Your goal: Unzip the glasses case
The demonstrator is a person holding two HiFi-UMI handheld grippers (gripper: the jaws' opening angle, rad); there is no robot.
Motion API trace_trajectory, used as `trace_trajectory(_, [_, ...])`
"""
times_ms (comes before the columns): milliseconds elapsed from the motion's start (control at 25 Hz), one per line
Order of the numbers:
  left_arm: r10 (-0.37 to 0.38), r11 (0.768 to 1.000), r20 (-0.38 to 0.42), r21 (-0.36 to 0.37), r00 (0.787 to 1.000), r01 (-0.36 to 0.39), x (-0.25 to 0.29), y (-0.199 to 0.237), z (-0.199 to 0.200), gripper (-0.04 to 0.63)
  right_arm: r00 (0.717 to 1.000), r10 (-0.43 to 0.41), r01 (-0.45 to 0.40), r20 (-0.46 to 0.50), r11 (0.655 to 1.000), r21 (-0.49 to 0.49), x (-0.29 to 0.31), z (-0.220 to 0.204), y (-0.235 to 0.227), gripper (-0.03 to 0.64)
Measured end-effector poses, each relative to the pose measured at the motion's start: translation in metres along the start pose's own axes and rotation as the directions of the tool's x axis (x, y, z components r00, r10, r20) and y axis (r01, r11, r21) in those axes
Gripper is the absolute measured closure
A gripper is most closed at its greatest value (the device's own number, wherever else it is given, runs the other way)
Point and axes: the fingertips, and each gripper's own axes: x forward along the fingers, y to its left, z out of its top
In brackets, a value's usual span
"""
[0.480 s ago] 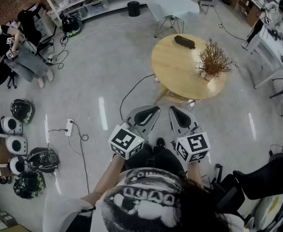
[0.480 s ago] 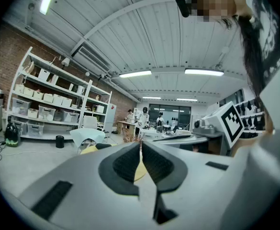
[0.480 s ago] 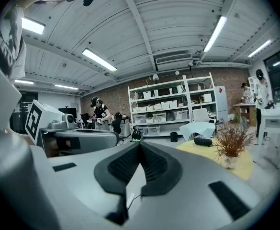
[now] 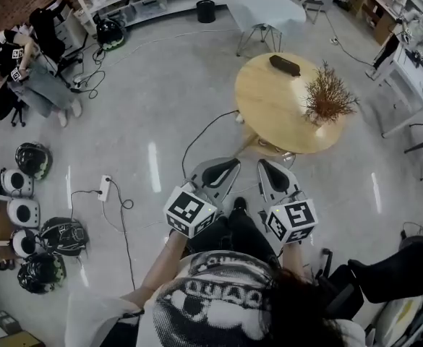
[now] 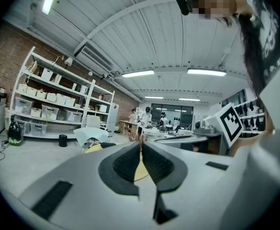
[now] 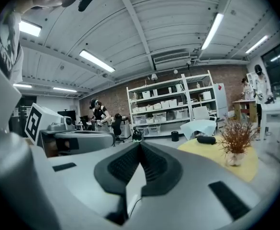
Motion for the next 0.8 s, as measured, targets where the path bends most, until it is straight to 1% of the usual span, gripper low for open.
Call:
trace_trajectory(240, [0.053, 0.998, -0.014, -0.018, 0.999, -0.053, 0.001, 0.029, -0.003, 0.574, 1.0, 0.023, -0.023, -0.017, 1.0, 0.01, 0.028, 0.002, -0.01, 0.62])
trace_trajectory(440, [0.099, 0.995, -0.035, -0.026, 0.995, -0.099, 0.009, 0.063, -0.01, 0.574, 0.998, 0.062, -0.062, -0.03, 0.998, 0.026, 0.066, 0.0, -0.02, 0.62])
trace_trajectory(640, [0.133, 0.99, -0.053, -0.028, 0.99, -0.135, 0.033, 0.113, -0.009, 0.574, 0.994, 0.1, -0.099, -0.035, 0.995, 0.034, 0.124, 0.007, -0.04, 0.62])
trace_trajectory(800, [0.142, 0.99, -0.063, -0.012, 0.988, -0.143, 0.067, 0.155, 0.01, 0.574, 0.993, 0.113, -0.112, -0.036, 0.993, 0.03, 0.17, 0.028, -0.069, 0.62])
